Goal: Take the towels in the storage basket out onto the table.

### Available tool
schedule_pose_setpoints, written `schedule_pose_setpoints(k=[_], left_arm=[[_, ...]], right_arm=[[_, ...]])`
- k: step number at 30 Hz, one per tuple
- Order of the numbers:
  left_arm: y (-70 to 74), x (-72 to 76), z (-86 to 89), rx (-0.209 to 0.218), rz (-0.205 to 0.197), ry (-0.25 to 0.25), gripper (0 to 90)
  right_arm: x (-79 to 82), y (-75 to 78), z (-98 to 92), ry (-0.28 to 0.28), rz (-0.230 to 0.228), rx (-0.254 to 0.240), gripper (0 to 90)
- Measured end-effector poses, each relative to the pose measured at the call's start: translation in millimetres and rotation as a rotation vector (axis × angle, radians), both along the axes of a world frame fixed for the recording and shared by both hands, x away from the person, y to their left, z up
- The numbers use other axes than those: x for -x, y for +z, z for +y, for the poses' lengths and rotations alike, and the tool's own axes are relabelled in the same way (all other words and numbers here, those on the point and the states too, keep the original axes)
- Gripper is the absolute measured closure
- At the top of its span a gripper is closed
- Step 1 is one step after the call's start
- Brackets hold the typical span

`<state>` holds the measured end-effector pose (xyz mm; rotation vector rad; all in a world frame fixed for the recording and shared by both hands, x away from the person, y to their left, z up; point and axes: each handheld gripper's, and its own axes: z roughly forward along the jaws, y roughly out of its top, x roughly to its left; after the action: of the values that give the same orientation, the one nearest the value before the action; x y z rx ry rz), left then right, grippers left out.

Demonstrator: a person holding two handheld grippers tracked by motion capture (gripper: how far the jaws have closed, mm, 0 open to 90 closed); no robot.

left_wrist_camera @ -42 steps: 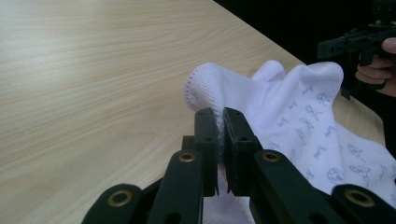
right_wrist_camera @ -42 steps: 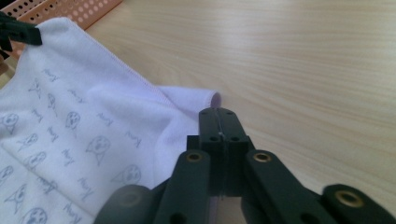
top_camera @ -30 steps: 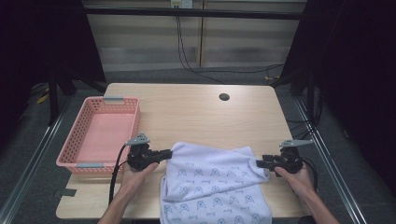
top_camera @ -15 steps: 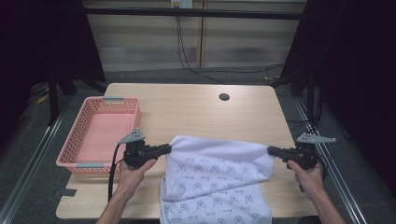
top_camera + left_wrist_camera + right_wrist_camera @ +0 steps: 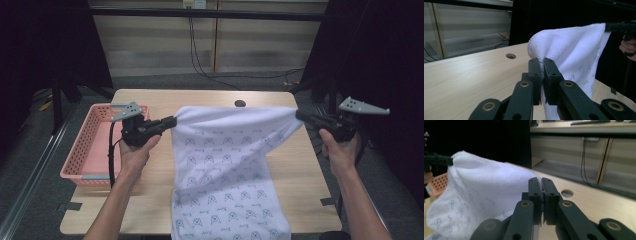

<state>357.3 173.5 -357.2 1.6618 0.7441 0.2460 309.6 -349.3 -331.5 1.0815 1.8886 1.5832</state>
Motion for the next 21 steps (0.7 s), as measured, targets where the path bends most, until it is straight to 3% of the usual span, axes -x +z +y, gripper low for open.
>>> schedule_pose_setpoints(k=[6, 8, 10, 12, 13, 14, 15, 16, 17, 21], left_arm=[[26.6, -12.0, -0.7, 0.005, -0.049, 0.016, 85.7], [31.8, -24.6, -4.2, -0.019, -0.067, 0.039, 85.5], [31.5, -43.1, -5.5, -0.009, -0.047, 0.072, 85.2], [27.9, -61.3, -7.8, -0.042, -0.024, 0.138, 79.2], [25.2, -69.8, -7.8, -0.044, 0.003, 0.157, 70.1], [22.2, -76.9, -7.4, -0.037, 0.030, 0.167, 65.8], [19.7, -80.4, -7.8, -0.056, 0.038, 0.211, 63.4], [16.5, -82.9, -8.6, -0.049, 0.055, 0.208, 57.6], [13.6, -82.9, -9.6, -0.045, 0.066, 0.184, 57.7], [6.4, -66.5, -25.4, -0.067, 0.054, 0.094, 59.6]], right_arm=[[-17.7, 42.8, -1.6, -0.009, -0.089, -0.050, 87.1], [-29.0, 50.5, -0.2, -0.028, -0.100, -0.038, 87.1], [-47.0, 51.9, 2.5, -0.042, -0.105, -0.041, 87.0], [-69.1, 45.8, 7.5, -0.067, -0.077, -0.022, 86.5], [-80.6, 39.9, 9.9, -0.076, -0.054, 0.000, 83.9], [-90.8, 32.7, 12.1, -0.104, -0.025, 0.020, 75.1], [-100.0, 25.1, 14.5, -0.116, 0.016, 0.043, 69.2], [-106.2, 17.7, 17.2, -0.118, 0.042, 0.075, 65.8], [-109.1, 11.1, 19.9, -0.130, 0.059, 0.094, 60.7], [-103.3, -11.9, 21.4, -0.101, 0.103, 0.107, 57.8]])
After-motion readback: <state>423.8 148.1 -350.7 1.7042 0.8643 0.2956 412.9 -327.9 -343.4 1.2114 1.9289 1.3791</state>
